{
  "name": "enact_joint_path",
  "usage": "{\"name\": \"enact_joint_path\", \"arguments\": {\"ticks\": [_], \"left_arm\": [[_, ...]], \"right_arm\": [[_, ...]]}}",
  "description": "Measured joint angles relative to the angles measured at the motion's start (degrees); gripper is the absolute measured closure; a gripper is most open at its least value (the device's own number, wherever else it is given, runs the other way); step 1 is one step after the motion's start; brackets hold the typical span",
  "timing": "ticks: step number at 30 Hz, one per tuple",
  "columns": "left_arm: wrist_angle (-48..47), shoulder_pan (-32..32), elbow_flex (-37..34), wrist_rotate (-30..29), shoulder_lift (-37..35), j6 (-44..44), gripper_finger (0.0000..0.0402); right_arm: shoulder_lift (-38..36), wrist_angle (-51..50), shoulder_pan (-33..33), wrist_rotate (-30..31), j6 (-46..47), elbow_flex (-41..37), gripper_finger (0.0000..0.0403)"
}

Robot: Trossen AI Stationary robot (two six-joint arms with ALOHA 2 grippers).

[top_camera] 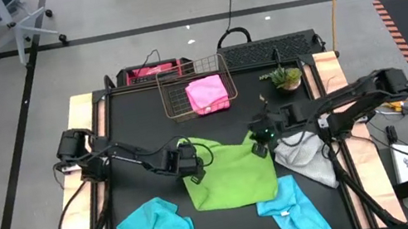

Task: Fold microfiber towels
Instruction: Fold the green microfiber cloth in quarters

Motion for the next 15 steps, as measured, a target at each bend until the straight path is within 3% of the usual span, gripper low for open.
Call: {"name": "enact_joint_path", "arguments": {"ticks": [7,15], "left_arm": [[0.0,0.0,0.0,0.0,0.0,-0.2,0.0366],[0.1,0.0,0.0,-0.1,0.0,-0.4,0.0366]], "right_arm": [[-0.6,1.6,-1.0,0.0,-0.4,-0.4,0.0403],[2.6,6.8,-0.9,-2.6,2.7,-7.3,0.0403]]}}
